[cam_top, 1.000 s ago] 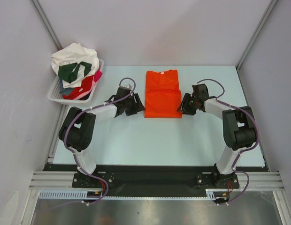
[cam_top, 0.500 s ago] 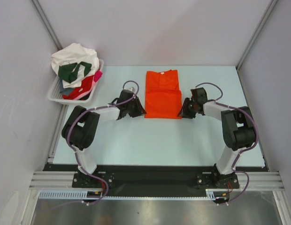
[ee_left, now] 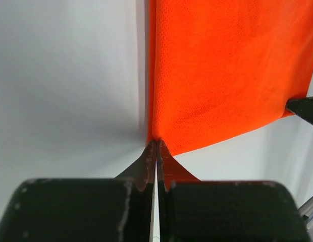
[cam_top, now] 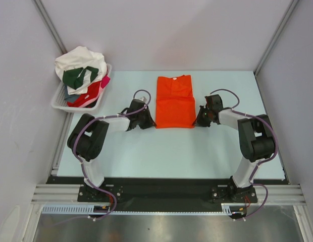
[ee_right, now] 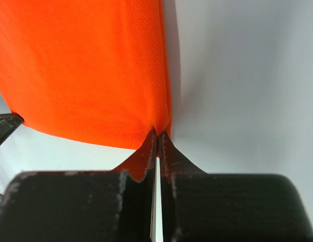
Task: Fold and stack the t-shirts
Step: Fold the tshirt
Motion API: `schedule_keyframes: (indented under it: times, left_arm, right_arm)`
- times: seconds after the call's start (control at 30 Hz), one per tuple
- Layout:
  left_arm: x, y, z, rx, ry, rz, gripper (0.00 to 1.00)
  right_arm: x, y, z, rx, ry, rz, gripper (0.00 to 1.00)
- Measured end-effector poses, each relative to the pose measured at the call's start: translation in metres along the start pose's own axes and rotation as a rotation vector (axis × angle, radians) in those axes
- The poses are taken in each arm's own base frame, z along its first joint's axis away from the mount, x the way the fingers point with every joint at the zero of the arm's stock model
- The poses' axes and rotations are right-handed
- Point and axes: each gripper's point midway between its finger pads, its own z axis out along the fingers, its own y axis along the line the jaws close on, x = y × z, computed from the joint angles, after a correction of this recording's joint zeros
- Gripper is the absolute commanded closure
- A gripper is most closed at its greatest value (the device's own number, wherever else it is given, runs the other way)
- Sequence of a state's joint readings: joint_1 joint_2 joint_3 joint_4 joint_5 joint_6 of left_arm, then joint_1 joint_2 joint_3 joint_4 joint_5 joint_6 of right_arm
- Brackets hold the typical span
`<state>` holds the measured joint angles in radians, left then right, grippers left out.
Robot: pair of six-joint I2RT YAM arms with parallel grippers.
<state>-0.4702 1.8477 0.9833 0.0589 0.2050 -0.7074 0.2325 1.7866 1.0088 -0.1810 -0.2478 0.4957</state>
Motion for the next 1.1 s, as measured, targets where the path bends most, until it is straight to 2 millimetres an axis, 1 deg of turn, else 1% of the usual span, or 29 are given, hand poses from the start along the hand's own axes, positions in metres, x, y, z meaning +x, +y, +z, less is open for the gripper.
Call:
schedule_keyframes:
  times: [0.23, 0.27, 0.3, 0.33, 0.37, 0.4, 0.53, 0.57, 0.6, 0.63, 0.73, 0.83, 0.87, 0.97, 1.0, 1.1]
  left_arm:
    - [0.011, 0.007, -0.006, -0.016, 0.008, 0.0, 1.0]
    - [0.012, 0.008, -0.007, -0.018, 0.007, 0.002, 1.0]
    - [0.013, 0.009, -0.009, -0.021, 0.006, 0.001, 0.97]
    - [0.015, 0.011, -0.01, -0.024, 0.006, 0.001, 0.92]
    - [0.016, 0.011, -0.011, -0.026, 0.008, 0.004, 0.84]
    - [0.017, 0.012, -0.011, -0.028, 0.009, 0.006, 0.81]
    - [0.018, 0.011, -0.012, -0.028, 0.005, 0.016, 0.66]
    - [0.017, 0.01, -0.012, -0.028, 0.002, 0.017, 0.61]
    - [0.016, 0.01, -0.013, -0.028, 0.0, 0.019, 0.59]
    - [0.016, 0.009, -0.013, -0.025, -0.003, 0.02, 0.57]
    - [0.014, 0.009, -0.014, -0.034, -0.012, 0.025, 0.57]
    - [0.014, 0.008, -0.015, -0.04, -0.012, 0.027, 0.61]
    - [0.014, 0.009, -0.015, -0.045, -0.011, 0.03, 0.63]
    - [0.015, 0.01, -0.014, -0.055, -0.012, 0.034, 0.65]
    - [0.015, 0.01, -0.014, -0.056, -0.012, 0.035, 0.67]
    - [0.016, 0.008, -0.011, -0.055, -0.008, 0.039, 0.7]
  right_arm:
    - [0.007, -0.005, 0.0, 0.004, 0.0, 0.002, 1.0]
    - [0.008, -0.006, -0.001, 0.003, -0.002, 0.002, 0.96]
    - [0.009, -0.006, -0.001, 0.002, -0.004, 0.002, 0.89]
    - [0.01, -0.006, -0.002, 0.001, -0.004, 0.004, 0.86]
    - [0.011, -0.006, -0.003, 0.0, -0.004, 0.004, 0.83]
    - [0.012, -0.006, -0.003, -0.001, -0.006, 0.003, 0.75]
    - [0.012, -0.006, -0.005, 0.001, -0.01, 0.001, 0.69]
    - [0.012, -0.006, -0.005, 0.001, -0.01, 0.001, 0.69]
    - [0.011, -0.006, -0.005, 0.001, -0.01, 0.001, 0.66]
    - [0.012, -0.005, -0.005, 0.0, -0.01, 0.0, 0.65]
    - [0.012, -0.004, -0.005, 0.006, -0.016, -0.006, 0.64]
    - [0.012, -0.003, -0.005, 0.017, -0.023, -0.016, 0.66]
    - [0.012, -0.003, -0.005, 0.019, -0.023, -0.018, 0.67]
    - [0.013, -0.004, -0.004, 0.028, -0.025, -0.02, 0.71]
    - [0.013, -0.005, -0.004, 0.032, -0.026, -0.021, 0.75]
    - [0.013, -0.006, -0.004, 0.04, -0.027, -0.021, 0.8]
